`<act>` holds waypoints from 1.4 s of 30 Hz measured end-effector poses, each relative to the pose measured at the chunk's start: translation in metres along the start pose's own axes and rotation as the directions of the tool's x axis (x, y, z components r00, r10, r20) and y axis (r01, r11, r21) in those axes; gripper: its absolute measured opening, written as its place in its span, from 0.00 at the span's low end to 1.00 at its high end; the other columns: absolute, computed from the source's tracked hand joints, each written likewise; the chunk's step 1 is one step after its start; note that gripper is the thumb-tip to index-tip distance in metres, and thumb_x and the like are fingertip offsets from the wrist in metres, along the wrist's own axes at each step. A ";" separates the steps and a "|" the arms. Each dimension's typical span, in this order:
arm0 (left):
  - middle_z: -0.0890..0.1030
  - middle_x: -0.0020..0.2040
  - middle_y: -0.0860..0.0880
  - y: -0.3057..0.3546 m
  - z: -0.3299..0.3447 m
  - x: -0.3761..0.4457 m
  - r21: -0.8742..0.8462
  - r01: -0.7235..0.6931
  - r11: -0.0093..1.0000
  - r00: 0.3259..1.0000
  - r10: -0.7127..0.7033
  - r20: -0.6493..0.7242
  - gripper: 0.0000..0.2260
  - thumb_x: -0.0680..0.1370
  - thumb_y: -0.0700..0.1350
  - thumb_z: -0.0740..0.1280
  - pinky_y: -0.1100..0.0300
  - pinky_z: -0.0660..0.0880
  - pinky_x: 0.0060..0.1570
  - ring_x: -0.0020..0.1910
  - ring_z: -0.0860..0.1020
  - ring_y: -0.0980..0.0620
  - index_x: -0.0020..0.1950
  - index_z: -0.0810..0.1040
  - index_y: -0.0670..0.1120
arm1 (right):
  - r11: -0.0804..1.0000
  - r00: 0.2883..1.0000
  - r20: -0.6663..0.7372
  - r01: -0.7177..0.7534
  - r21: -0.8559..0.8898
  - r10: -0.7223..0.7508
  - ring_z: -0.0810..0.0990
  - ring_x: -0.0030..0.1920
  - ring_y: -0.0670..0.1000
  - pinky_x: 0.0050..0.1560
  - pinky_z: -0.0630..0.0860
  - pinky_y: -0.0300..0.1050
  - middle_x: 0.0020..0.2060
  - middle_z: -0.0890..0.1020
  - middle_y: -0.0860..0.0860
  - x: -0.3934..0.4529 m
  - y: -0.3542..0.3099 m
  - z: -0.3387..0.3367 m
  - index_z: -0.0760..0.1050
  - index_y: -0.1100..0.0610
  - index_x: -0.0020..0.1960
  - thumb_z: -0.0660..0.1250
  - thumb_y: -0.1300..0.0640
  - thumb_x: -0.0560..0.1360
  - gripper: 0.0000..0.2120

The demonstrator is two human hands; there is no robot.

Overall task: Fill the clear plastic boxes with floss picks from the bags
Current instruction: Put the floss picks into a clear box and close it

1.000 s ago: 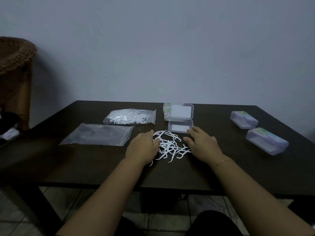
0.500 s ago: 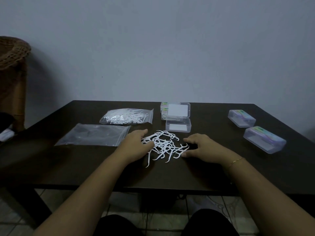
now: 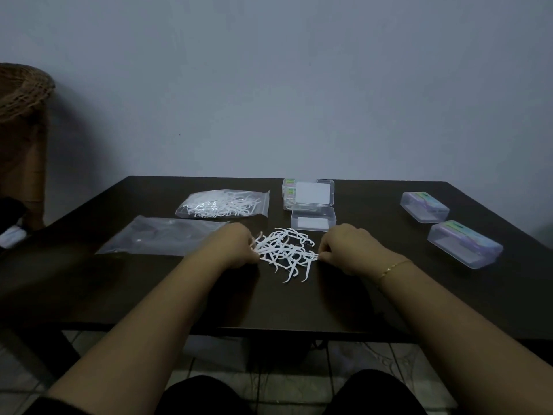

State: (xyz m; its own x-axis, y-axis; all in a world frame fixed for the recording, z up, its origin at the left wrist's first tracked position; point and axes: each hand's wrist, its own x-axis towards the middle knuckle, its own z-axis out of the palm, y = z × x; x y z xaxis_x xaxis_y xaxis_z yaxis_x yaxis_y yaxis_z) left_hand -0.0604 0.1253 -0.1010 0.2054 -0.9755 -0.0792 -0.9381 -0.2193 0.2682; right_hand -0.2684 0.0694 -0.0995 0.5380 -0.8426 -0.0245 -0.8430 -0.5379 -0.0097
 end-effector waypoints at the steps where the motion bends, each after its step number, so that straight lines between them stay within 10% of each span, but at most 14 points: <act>1: 0.82 0.45 0.47 0.001 0.000 0.001 0.026 0.006 1.000 1.000 -0.005 -0.024 0.07 0.73 0.47 0.70 0.55 0.76 0.47 0.44 0.79 0.50 0.48 0.83 0.46 | 1.000 1.000 0.004 -0.012 -0.025 0.012 0.76 0.53 0.52 0.57 0.74 0.50 0.52 0.80 0.51 0.000 -0.001 -0.001 0.79 0.52 0.54 0.61 0.50 0.78 0.11; 9: 0.76 0.35 0.50 0.004 0.010 -0.001 0.177 0.003 0.984 0.991 0.021 -0.131 0.05 0.74 0.45 0.66 0.58 0.70 0.37 0.39 0.75 0.50 0.39 0.79 0.47 | 0.997 0.998 0.029 -0.046 -0.057 0.047 0.74 0.42 0.51 0.52 0.77 0.48 0.39 0.74 0.52 0.005 -0.009 0.001 0.76 0.57 0.50 0.65 0.50 0.75 0.10; 20: 0.81 0.40 0.47 -0.007 0.009 0.005 -0.044 -0.029 0.999 0.971 0.018 -0.238 0.11 0.78 0.50 0.64 0.55 0.73 0.40 0.41 0.78 0.49 0.43 0.80 0.46 | 0.908 0.997 -0.042 -0.040 0.417 0.063 0.79 0.44 0.52 0.48 0.78 0.47 0.42 0.80 0.53 -0.006 0.014 0.003 0.78 0.58 0.46 0.67 0.56 0.75 0.05; 30: 0.77 0.35 0.50 0.014 0.004 0.027 -0.208 -0.065 0.976 0.924 -0.020 -0.383 0.11 0.79 0.53 0.63 0.57 0.68 0.37 0.39 0.75 0.50 0.40 0.76 0.50 | 0.763 0.902 -0.383 0.102 0.639 0.200 0.74 0.37 0.46 0.38 0.71 0.36 0.36 0.77 0.47 0.021 0.032 -0.002 0.75 0.55 0.42 0.66 0.59 0.74 0.02; 37: 0.79 0.36 0.48 0.033 0.015 0.048 -0.429 -0.162 0.889 0.892 -0.055 -0.449 0.09 0.79 0.50 0.65 0.56 0.72 0.41 0.37 0.76 0.50 0.46 0.80 0.48 | 0.816 0.830 -0.478 0.051 0.576 0.286 0.77 0.46 0.53 0.51 0.76 0.55 0.41 0.80 0.49 0.060 0.033 0.002 0.81 0.53 0.41 0.67 0.55 0.73 0.05; 42: 0.74 0.32 0.51 0.044 0.013 0.071 -0.460 -0.256 0.850 0.839 -0.040 -0.542 0.11 0.79 0.49 0.64 0.60 0.64 0.31 0.33 0.71 0.54 0.41 0.79 0.45 | 0.905 0.891 -0.371 -0.093 0.415 0.262 0.68 0.56 0.51 0.52 0.65 0.46 0.49 0.74 0.47 0.073 0.039 0.011 0.82 0.49 0.47 0.66 0.49 0.75 0.08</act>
State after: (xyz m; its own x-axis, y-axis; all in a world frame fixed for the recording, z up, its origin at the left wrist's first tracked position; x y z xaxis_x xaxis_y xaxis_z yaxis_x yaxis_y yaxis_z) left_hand -0.0912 0.0467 -0.1072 0.3616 -0.8203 0.4430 -0.7218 0.0544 0.6900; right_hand -0.2619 -0.0126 -0.1126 0.2602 -0.9011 0.3469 -0.8152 -0.3976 -0.4212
